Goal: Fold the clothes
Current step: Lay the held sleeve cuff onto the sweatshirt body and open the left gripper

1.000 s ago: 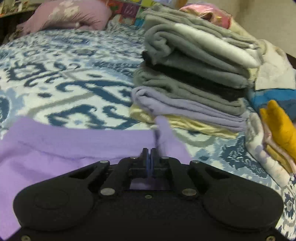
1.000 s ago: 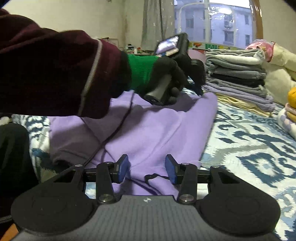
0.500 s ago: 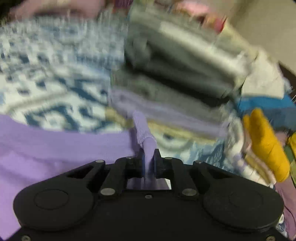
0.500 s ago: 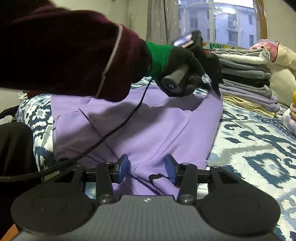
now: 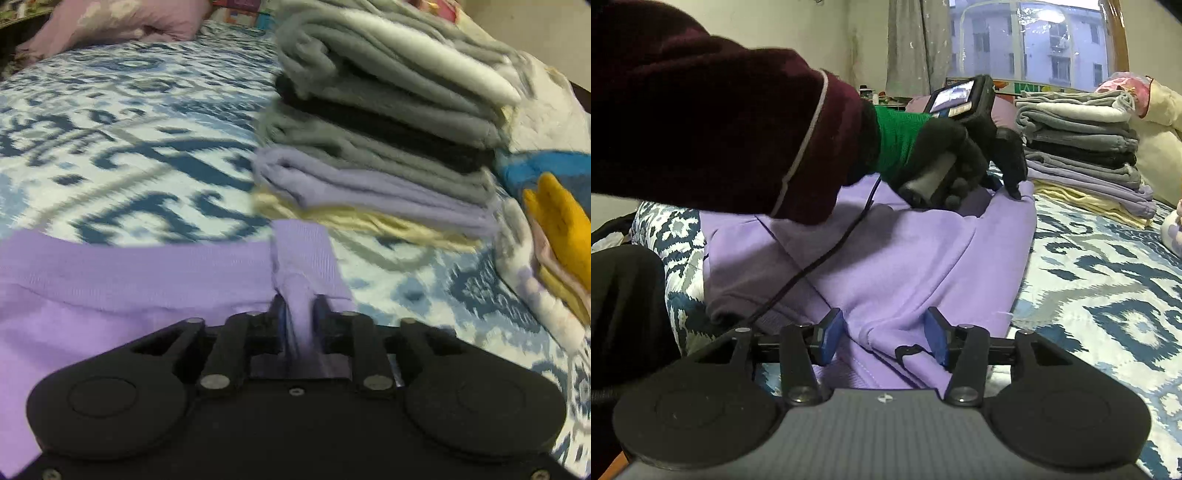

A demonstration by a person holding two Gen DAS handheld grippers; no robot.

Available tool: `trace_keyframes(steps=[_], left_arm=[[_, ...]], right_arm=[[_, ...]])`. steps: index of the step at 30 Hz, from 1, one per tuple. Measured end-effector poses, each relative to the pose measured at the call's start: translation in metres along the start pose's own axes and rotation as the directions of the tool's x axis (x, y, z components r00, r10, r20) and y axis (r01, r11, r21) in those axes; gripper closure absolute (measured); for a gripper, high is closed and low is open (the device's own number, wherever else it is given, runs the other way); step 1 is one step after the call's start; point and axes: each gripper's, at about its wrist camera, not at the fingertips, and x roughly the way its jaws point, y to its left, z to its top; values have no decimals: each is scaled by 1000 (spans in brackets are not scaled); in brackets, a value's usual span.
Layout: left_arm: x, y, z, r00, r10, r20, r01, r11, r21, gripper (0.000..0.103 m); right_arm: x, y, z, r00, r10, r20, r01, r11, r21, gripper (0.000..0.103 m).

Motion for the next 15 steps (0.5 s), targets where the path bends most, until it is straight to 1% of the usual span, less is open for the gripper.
trace_keyframes(steps=[2, 3, 4, 5, 7, 8, 11, 12, 13, 14, 15], left_arm=[[-17, 1, 2, 997, 31, 66, -32, 999, 9, 77], [-26, -2, 3, 995, 33, 96, -36, 999, 31, 77], [-31, -7, 4, 993, 20, 118, -27, 998, 61, 77], [-33, -12, 5, 993, -2, 122, -9, 996, 91, 77], [-31, -25, 6, 993, -40, 108, 23, 988, 155, 77], [-25, -32, 5, 995, -35, 93, 17, 982, 186, 78], [5, -40, 0, 999, 27, 23, -31, 970, 241, 79], [16, -42, -3, 999, 43, 9, -44, 962, 269, 77], [26, -42, -8, 998, 56, 5, -55, 951, 306, 70], [31, -41, -8, 998, 58, -1, -54, 946, 319, 68], [30, -41, -4, 999, 52, -9, -46, 948, 314, 68]], right_arm=[[0, 1, 0, 1000, -1, -2, 1, 1000, -3, 51], [0, 2, 0, 1000, -2, -2, 2, 1000, -2, 51], [0, 2, 0, 1000, -3, -1, 3, 1000, -1, 51], [0, 2, -1, 1000, -3, -1, 3, 1000, -1, 51], [0, 2, -1, 1000, -5, 0, 5, 1000, -1, 51], [0, 2, -1, 1000, -5, 1, 5, 1000, 1, 51], [0, 2, -2, 1000, -3, 3, 3, 1000, 4, 50], [0, 2, -2, 1000, -2, 4, 2, 1000, 5, 50], [0, 2, -2, 1000, 0, 5, 0, 1000, 6, 50], [1, 2, -2, 1000, 1, 5, -1, 1000, 7, 49], [1, 2, -2, 1000, 3, 4, -3, 1000, 8, 49]])
